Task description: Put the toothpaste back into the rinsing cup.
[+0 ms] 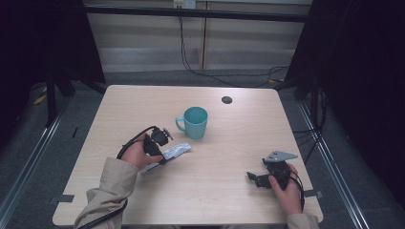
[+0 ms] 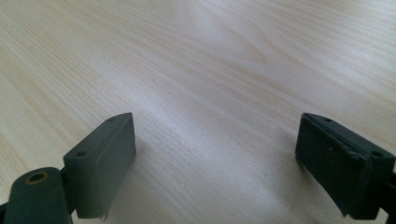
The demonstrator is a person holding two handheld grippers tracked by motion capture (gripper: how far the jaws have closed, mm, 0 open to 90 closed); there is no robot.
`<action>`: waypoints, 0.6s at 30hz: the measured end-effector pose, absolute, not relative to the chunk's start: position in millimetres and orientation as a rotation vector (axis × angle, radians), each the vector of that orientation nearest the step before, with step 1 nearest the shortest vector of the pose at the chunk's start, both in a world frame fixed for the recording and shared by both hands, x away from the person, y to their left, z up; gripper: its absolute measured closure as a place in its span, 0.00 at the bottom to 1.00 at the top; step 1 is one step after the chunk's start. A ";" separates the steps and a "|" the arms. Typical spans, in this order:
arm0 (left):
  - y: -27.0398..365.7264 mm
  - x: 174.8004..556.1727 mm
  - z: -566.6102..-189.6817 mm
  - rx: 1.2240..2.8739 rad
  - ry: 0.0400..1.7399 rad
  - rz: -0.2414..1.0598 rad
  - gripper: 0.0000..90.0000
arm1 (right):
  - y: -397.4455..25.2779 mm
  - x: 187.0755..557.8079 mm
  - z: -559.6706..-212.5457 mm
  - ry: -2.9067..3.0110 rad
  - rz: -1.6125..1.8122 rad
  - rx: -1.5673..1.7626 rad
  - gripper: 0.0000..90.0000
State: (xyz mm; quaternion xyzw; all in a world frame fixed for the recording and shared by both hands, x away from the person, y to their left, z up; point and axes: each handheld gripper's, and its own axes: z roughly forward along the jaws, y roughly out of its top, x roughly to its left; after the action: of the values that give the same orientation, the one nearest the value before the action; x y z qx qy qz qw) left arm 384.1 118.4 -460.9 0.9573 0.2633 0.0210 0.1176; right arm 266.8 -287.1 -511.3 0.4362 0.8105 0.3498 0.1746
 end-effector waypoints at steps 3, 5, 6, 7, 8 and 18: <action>114.4 384.9 -459.7 2.812 0.768 0.060 0.60 | -287.1 266.8 -511.3 2.297 0.991 1.237 0.13; 112.8 386.4 -459.0 2.806 0.773 0.055 0.61 | -287.1 266.8 -511.3 2.297 0.991 1.236 0.13; 111.5 387.1 -459.0 2.810 0.762 0.054 0.62 | -287.1 266.7 -511.3 2.297 0.991 1.238 0.13; 109.8 387.1 -459.6 2.809 0.765 0.050 0.63 | -287.1 266.8 -511.3 2.297 0.992 1.237 0.13; 108.9 387.5 -459.8 2.813 0.766 0.048 0.63 | -287.1 266.8 -511.4 2.297 0.991 1.237 0.13; 101.2 391.9 -464.7 2.866 0.764 0.027 0.63 | -287.3 267.4 -511.3 2.297 0.992 1.237 0.13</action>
State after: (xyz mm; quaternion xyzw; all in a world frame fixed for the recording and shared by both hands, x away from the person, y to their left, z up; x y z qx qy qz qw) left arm 391.9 101.2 -464.7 0.9625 0.2566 0.0092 0.0876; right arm 267.4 -287.3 -511.3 0.4363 0.8105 0.3499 0.1743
